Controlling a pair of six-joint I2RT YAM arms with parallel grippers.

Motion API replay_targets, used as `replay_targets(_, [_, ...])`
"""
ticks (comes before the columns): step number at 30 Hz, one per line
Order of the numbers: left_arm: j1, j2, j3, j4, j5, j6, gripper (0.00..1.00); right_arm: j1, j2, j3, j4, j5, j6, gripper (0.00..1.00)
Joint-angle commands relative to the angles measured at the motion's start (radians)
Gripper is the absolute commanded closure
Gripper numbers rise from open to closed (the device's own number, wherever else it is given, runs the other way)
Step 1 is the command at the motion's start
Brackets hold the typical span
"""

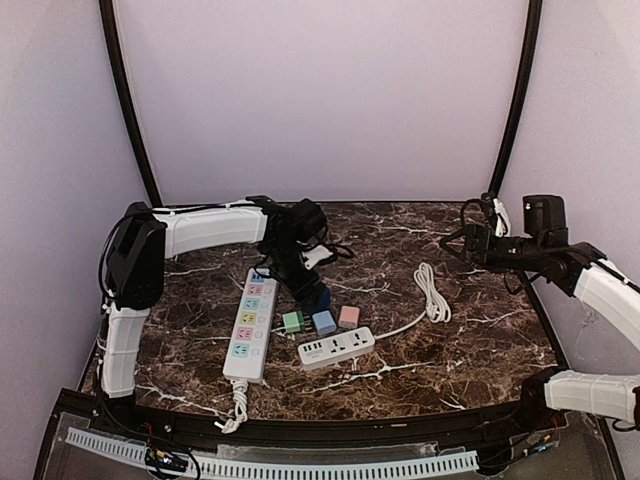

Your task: Insert the plug

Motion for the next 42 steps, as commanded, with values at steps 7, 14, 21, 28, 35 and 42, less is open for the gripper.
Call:
replay_targets(7, [-0.003,0.022,0.046,-0.001,-0.018,0.023,0.21,0.006,0.033,0.028,0.029,-0.023,-0.005,0.01])
replay_targets(14, [-0.003,0.025,0.046,0.021,-0.037,0.033,0.52,0.006,0.046,0.038,0.029,-0.024,-0.01,0.01])
replay_targets(21, [-0.003,0.025,0.078,-0.007,-0.037,0.015,0.81,0.005,0.057,0.058,0.012,-0.004,-0.045,0.02])
replay_targets(28, [-0.003,-0.025,0.091,-0.029,-0.027,-0.017,0.96,0.006,0.077,0.089,0.007,0.001,-0.093,0.01])
replay_targets(35, [-0.003,-0.093,0.146,-0.059,-0.023,-0.048,0.99,0.006,0.105,0.113,0.023,-0.046,-0.16,0.01])
replay_targets(42, [-0.003,-0.145,0.199,-0.106,0.059,-0.125,0.99,0.006,0.11,0.129,0.079,-0.128,-0.26,0.01])
